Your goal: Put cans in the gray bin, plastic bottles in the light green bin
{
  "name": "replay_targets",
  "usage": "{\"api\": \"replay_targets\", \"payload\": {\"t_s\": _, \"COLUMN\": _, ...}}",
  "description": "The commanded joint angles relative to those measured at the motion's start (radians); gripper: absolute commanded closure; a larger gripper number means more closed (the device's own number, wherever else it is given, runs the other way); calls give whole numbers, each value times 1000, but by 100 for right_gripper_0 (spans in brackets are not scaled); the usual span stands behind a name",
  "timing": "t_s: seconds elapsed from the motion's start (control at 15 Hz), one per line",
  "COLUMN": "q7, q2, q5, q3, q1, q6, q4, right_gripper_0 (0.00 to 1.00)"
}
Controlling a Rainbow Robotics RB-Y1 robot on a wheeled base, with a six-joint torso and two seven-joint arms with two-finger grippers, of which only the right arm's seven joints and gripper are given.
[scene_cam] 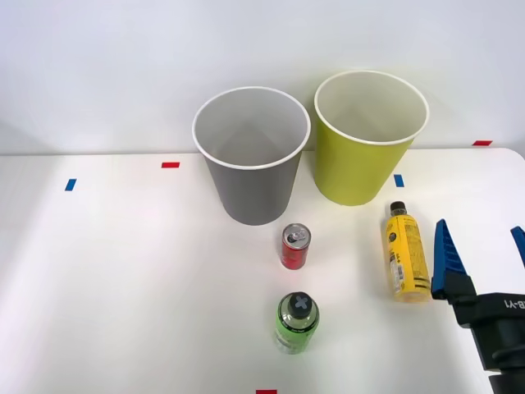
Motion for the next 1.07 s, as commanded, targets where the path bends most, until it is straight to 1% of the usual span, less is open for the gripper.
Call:
{"api": "replay_targets", "payload": {"t_s": 0.07, "q7": -2, "q2": 59, "q5": 20, "q3": -38, "q1": -1, "q6": 85, "q4": 2, "right_gripper_0": 0}}
{"api": "replay_targets", "payload": {"t_s": 0.2, "q7": -16, "q2": 76, "q5": 30, "q3": -43, "q1": 1, "q6": 91, "q4": 11, "right_gripper_0": 0}}
{"api": "replay_targets", "payload": {"t_s": 0.27, "q7": -28, "q2": 84, "q5": 41, "q3": -42, "q1": -1, "q6": 73, "q4": 37, "right_gripper_0": 0}}
{"api": "replay_targets", "payload": {"t_s": 0.4, "q7": -117, "q2": 82, "q5": 78, "q3": -38, "q1": -9, "q6": -16, "q4": 106, "right_gripper_0": 0}}
{"api": "replay_targets", "payload": {"t_s": 0.53, "q7": -206, "q2": 101, "q5": 159, "q3": -37, "q1": -4, "q6": -102, "q4": 170, "right_gripper_0": 0}}
{"api": "replay_targets", "payload": {"t_s": 0.67, "q7": -280, "q2": 119, "q5": 216, "q3": -32, "q1": 10, "q6": -179, "q4": 239, "right_gripper_0": 0}}
{"api": "replay_targets", "payload": {"t_s": 0.87, "q7": -260, "q2": 133, "q5": 228, "q3": -25, "q1": 25, "q6": -321, "q4": 370, "right_gripper_0": 0}}
{"api": "replay_targets", "payload": {"t_s": 1.0, "q7": -228, "q2": 133, "q5": 237, "q3": -17, "q1": 50, "q6": -376, "q4": 427, "right_gripper_0": 0}}
{"api": "replay_targets", "payload": {"t_s": 1.07, "q7": -150, "q2": 131, "q5": 239, "q3": -8, "q1": 73, "q6": -393, "q4": 442, "right_gripper_0": 0}}
